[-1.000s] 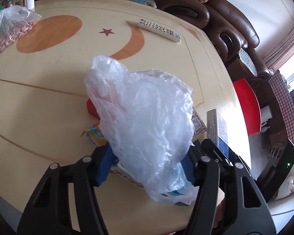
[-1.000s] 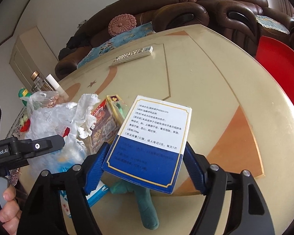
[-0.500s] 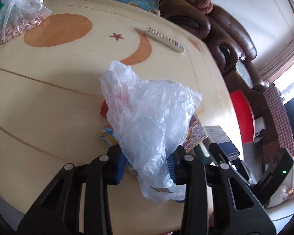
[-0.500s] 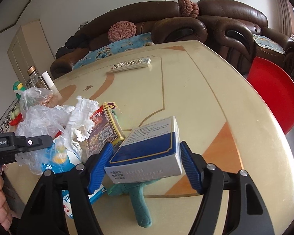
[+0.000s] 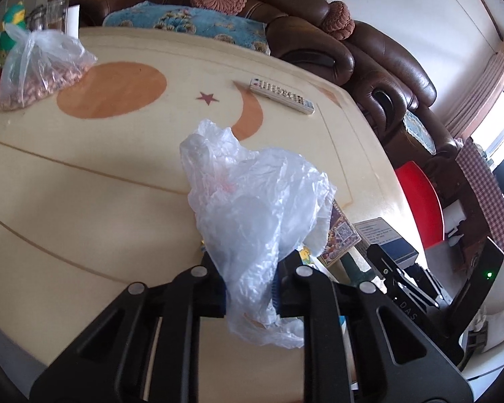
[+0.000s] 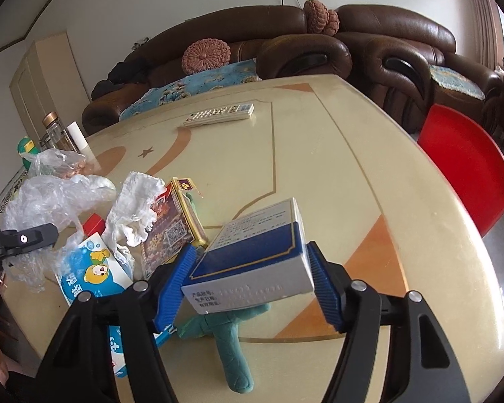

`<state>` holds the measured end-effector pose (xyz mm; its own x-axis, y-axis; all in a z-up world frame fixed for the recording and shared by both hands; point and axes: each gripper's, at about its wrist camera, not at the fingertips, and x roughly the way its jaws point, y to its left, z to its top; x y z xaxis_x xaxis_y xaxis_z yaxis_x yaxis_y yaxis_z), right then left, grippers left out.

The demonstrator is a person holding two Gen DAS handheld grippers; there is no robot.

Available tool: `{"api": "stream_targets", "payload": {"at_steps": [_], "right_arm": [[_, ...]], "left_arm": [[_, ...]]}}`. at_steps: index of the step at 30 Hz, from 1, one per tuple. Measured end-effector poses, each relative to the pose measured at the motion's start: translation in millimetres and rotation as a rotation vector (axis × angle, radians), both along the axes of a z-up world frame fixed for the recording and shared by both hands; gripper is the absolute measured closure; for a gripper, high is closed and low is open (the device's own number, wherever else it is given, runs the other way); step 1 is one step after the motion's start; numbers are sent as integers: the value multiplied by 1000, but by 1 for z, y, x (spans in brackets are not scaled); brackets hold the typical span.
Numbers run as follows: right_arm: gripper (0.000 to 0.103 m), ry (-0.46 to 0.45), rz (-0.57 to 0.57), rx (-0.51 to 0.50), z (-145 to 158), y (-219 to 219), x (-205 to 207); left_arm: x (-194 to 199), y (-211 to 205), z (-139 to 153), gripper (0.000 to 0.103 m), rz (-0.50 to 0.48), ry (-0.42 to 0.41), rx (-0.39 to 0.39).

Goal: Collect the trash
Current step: 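Lift the bag and box and carry both toward the pink trash bin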

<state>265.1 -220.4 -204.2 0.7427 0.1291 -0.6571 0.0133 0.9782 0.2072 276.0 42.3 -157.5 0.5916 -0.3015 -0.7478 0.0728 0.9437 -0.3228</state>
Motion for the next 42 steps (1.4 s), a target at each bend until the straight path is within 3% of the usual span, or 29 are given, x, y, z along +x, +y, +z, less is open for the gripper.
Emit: {"api": "stream_targets", "payload": {"at_steps": [5,6,7,12,19,27,42], "right_arm": [[44,-33,-2,-58,9,6,-5],[79,-36,-2,-61,11,6,-5],[81,-30,-1,-56,12,5,-5],[82,21,-4,-37,3,3,2],[83,-14,0,-6,4,0,-2],[83,-114,-16,-75,32,5,-19],[83,-201,-10,-119,81,4,-65]], "left_arm": [[-6,5,10,85,1,-40,23],[-7,8,11,85,7,-44,25],[-8,10,13,85,10,-46,25],[-11,15,17,84,14,-57,19],[-13,11,16,84,-10,-62,43],[-17,12,20,84,-10,-81,58],[-55,14,66,84,-14,-188,71]]}}
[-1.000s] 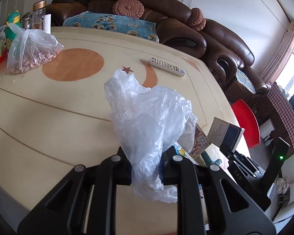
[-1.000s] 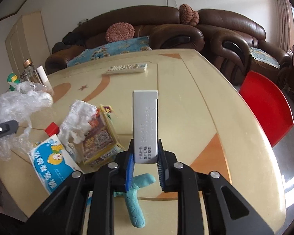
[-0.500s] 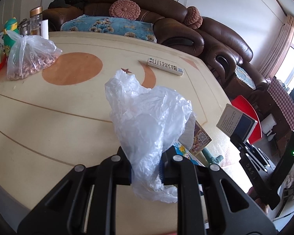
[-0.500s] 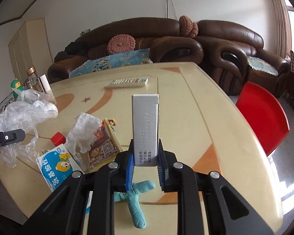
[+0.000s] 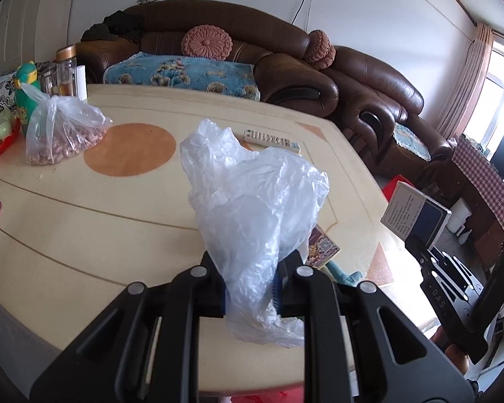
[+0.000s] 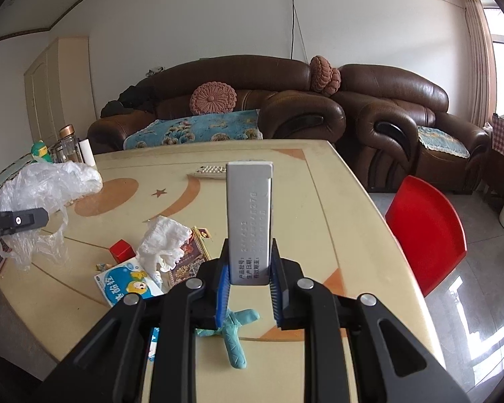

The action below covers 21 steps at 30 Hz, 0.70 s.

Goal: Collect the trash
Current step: 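Lift the bag and box and carry both toward the pink trash bin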

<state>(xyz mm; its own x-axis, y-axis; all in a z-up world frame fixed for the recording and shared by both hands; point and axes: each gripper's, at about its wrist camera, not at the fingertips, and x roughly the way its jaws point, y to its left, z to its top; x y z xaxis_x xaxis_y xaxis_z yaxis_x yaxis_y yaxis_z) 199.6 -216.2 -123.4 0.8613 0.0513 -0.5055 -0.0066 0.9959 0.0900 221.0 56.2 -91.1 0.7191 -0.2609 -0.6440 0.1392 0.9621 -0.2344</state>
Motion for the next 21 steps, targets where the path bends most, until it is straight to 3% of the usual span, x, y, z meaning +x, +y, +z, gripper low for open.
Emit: {"api": "stream_targets", "payload": {"at_steps": [10,21], "right_arm": [[83,-45,19,-35,45,14,-55],[83,-37,69,-57,77,35,-133]], "left_arm": [[-52,11,25,84,-30,-12,17],[-125,-10,37,84,-133,-37,56]]}}
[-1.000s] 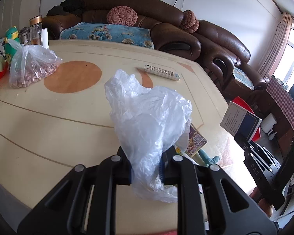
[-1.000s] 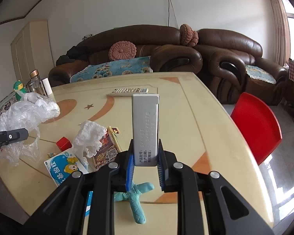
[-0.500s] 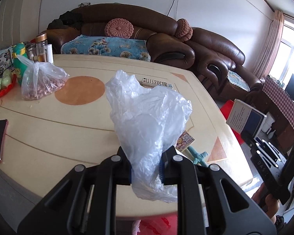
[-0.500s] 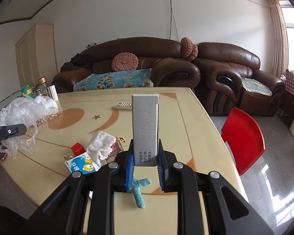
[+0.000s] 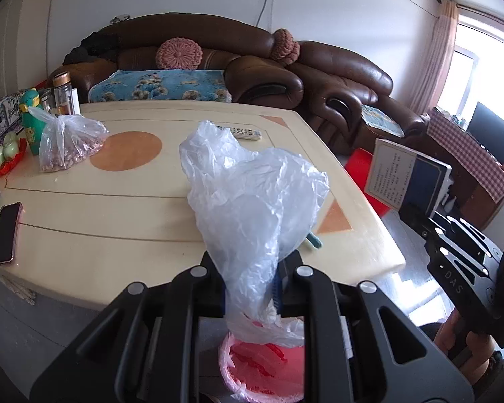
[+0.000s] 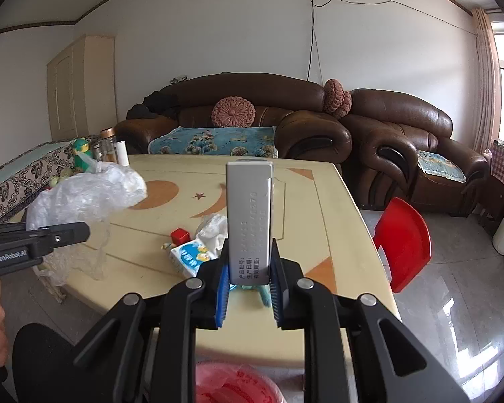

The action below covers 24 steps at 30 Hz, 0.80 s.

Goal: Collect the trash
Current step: 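Lift the bag and box and carry both toward the pink trash bin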

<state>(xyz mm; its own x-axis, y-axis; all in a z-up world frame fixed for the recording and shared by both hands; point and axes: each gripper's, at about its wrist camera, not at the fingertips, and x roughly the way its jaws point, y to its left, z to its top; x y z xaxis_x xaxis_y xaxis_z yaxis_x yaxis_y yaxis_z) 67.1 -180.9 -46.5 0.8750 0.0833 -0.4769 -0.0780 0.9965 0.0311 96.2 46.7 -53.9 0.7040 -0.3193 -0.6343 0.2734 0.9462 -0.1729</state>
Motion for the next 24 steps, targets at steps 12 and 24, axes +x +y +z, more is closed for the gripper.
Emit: {"api": "stream_targets", "payload": {"at_steps": [12,24], "right_arm": [[83,41,1,5,1,5,-69],[83,61,-6,-5,-4,4,-101]], "left_arm": [[-62,-16,-5,84,-82,12,42],[-90,-30,-15,84,-140,33,63]]}}
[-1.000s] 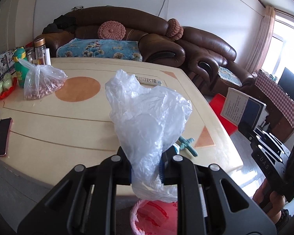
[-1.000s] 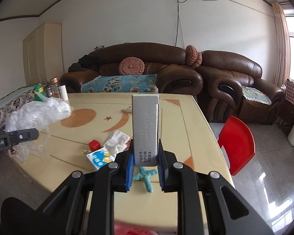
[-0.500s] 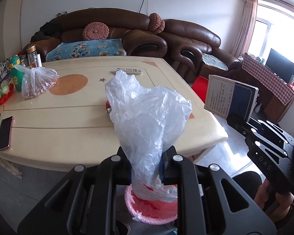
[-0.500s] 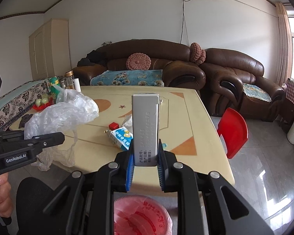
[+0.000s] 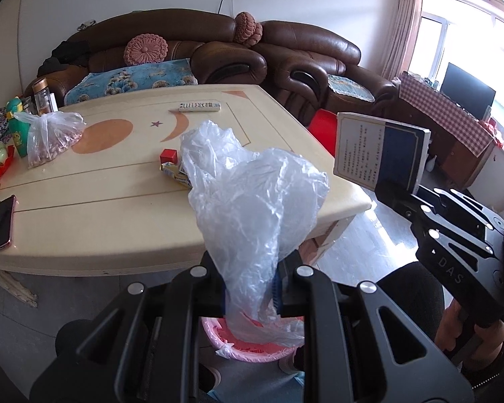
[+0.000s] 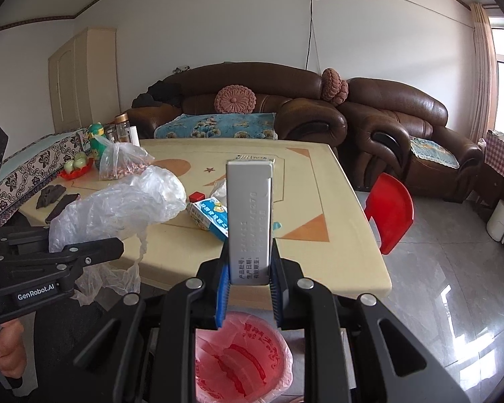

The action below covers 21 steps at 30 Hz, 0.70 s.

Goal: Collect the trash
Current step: 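Lift the bag and box and carry both toward the pink trash bin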

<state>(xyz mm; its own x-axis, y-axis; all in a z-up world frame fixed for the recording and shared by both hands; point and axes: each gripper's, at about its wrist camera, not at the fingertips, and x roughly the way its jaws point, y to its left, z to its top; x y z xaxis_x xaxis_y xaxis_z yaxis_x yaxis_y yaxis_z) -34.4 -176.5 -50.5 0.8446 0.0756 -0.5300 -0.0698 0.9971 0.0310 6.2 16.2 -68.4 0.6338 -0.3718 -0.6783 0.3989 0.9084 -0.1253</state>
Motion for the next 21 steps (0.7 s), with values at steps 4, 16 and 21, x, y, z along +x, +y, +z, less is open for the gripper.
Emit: {"api": "stream_targets", "payload": {"at_steps": [4,16,21], "right_arm": [[83,25,2,-3,-8,1,-3],[83,124,14,3,-45,3,5],[83,175,15,12,-66,4,10]], "left_arm": [[-2,0,-7,84,-10,17,5],[-1,-10,-48,84,-52,119,40],[2,-14,-68,84,-65,168,51]]}}
